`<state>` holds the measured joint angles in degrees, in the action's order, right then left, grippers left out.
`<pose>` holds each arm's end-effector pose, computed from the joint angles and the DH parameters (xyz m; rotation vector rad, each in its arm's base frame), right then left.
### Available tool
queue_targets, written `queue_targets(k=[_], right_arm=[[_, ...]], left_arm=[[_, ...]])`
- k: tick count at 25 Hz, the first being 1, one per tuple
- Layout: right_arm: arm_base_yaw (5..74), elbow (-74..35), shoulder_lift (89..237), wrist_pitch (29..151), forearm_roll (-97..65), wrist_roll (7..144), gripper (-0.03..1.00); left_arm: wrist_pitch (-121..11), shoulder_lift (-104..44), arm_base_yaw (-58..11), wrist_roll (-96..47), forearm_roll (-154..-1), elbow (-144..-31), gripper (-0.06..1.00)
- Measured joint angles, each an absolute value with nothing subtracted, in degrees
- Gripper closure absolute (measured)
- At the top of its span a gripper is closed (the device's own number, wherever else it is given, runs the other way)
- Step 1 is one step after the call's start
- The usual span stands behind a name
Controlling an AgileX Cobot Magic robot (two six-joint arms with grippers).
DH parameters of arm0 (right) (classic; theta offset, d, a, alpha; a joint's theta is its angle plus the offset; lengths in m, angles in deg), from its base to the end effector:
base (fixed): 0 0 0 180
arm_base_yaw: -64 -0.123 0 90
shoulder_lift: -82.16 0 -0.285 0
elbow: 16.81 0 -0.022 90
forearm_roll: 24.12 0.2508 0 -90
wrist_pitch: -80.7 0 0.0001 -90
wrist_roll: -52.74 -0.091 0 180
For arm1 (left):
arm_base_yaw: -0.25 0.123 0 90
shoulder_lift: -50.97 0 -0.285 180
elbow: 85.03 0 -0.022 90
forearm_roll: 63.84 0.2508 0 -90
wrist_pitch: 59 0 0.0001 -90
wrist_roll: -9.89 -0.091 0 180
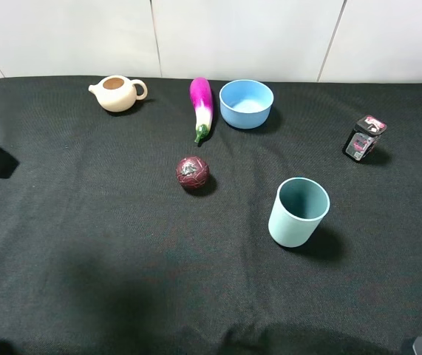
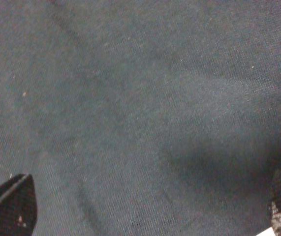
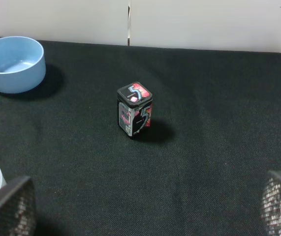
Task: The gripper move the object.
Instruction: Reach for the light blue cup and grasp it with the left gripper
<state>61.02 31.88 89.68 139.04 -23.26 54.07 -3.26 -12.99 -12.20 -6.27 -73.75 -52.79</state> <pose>-0.0037 0.0010 0.2802 -0.0755 1.9979 0.0363 0.1627 -0.0492 0.2946 0.5732 2.5781 -0.1999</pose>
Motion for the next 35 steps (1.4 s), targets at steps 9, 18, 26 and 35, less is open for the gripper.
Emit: queue_targets(k=[9,18,26,35], right_arm=[[61.02,31.88,89.68,139.04,-23.26,54.07,0.27],[61.02,31.88,89.68,139.04,-23.26,54.07,0.27],[61.02,31.88,89.68,139.04,-23.26,54.07,0.27],[61.02,31.88,89.68,139.04,-23.26,54.07,0.27]], left_arm=[[-6.49,-24.64,-19.70,-6.33,-73.35,-57.91,-0.05],[-7.18,-32.84,-25.80,-5.05,-71.15,-64.71,-0.05],[-7.24,-39.64,-32.49,-3.06,-71.03,-70.98,-0.05],[-7.19,-46.83,-40.05,0.63,-68.05,-78.53,-0.05]])
